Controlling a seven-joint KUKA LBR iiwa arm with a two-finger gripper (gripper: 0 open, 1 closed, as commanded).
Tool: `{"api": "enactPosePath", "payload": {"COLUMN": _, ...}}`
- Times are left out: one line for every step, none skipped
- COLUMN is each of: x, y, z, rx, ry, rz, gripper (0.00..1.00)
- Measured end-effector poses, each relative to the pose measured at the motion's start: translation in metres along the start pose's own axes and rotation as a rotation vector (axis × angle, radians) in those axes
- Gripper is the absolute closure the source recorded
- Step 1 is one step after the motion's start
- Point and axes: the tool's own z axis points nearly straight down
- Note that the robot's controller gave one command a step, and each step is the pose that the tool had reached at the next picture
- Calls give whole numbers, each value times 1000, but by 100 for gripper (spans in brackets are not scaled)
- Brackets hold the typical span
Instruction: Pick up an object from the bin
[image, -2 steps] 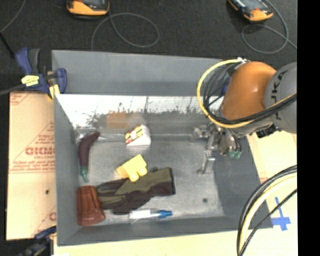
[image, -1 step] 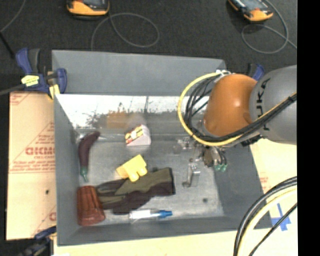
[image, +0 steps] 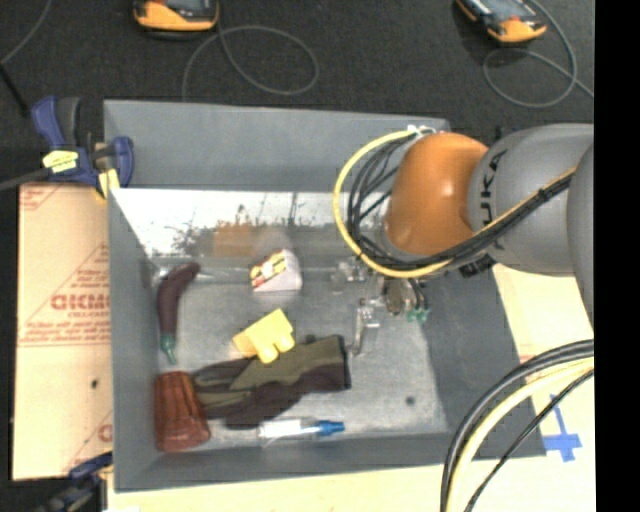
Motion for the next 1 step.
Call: {"api": "enactPosePath", "payload": {"x": -7, "y": 6, "z": 25, "rx": 4, "ry": 0, "rz": 36, "gripper": 0}}
